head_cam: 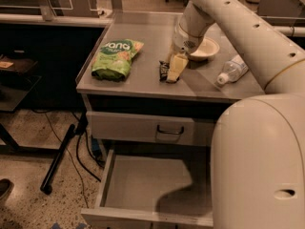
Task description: Place rxbar chocolate into middle drawer
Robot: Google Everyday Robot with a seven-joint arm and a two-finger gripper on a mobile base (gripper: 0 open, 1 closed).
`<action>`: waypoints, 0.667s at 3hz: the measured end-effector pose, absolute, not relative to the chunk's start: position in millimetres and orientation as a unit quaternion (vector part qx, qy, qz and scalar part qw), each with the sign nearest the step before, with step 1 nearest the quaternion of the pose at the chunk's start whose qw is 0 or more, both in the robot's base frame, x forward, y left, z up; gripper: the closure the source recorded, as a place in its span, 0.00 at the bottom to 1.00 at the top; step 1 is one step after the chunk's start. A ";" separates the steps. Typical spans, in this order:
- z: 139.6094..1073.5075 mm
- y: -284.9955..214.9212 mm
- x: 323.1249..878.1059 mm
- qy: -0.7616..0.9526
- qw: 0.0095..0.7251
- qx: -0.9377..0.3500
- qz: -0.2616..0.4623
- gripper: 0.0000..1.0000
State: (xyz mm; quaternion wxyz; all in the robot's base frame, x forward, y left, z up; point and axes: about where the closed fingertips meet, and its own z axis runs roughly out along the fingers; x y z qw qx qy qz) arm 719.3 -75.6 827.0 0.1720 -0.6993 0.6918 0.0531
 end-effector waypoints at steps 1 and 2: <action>827.0 -75.6 719.3 0.692 0.172 -0.699 0.053 0.86; 826.9 -75.5 719.3 0.692 0.172 -0.699 0.053 1.00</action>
Offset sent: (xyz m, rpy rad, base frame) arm 0.0000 0.0000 0.0000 0.0000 0.0000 0.0000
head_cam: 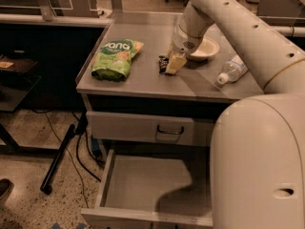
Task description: Place rxbar chocolate into middle drawer
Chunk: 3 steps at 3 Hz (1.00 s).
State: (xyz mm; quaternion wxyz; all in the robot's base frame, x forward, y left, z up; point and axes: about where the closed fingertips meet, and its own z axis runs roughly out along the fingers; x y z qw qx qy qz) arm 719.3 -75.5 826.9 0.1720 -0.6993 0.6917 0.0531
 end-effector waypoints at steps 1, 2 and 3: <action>826.9 -75.5 719.3 0.692 0.172 -0.699 0.053 1.00; 830.1 -75.5 719.3 0.692 0.172 -0.699 0.053 1.00; 846.3 -72.2 706.3 0.691 0.195 -0.694 0.047 1.00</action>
Offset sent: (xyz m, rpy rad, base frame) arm -0.0229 0.0029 0.0550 0.0721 -0.1184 -0.0225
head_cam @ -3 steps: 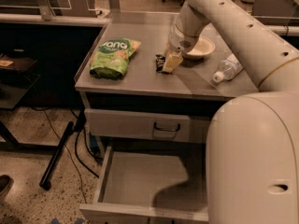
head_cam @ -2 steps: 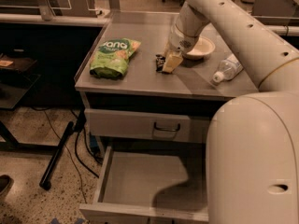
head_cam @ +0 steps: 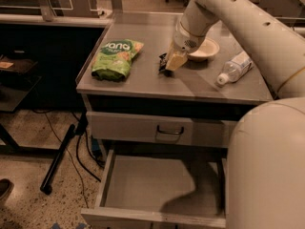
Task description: Place rxbar chocolate into middle drawer
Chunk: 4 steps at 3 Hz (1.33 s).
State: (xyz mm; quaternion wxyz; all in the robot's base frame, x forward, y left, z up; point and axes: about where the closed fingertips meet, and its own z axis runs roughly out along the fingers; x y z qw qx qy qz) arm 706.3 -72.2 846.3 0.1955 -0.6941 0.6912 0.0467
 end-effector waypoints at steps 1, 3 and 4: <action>862.6 -67.1 681.9 0.692 0.220 -0.686 0.040 1.00; 872.2 -62.0 644.7 0.691 0.246 -0.679 0.036 1.00; 883.7 -62.8 632.7 0.690 0.251 -0.678 0.037 1.00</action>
Offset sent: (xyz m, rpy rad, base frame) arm -0.0784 0.0097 0.0360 0.0617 -0.0861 -0.0464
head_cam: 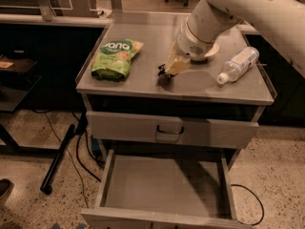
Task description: Place rxbar chocolate into middle drawer
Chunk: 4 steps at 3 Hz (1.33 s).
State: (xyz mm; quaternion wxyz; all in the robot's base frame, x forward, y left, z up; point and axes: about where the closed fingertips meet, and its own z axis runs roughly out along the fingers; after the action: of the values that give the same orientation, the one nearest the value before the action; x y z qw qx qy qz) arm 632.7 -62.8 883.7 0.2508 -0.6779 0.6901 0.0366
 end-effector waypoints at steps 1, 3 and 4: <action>902.6 -63.6 565.6 0.703 0.252 -0.662 0.060 1.00; 897.2 -65.2 531.6 0.716 0.235 -0.653 0.081 1.00; 885.0 -63.2 483.5 0.734 0.220 -0.633 0.112 1.00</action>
Offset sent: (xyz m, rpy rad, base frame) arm -0.0986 -0.0044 0.0241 0.0685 0.0582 -0.0534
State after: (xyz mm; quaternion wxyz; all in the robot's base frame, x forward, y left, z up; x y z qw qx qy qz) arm 483.5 -63.2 885.0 0.2200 -0.6331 0.7337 0.1117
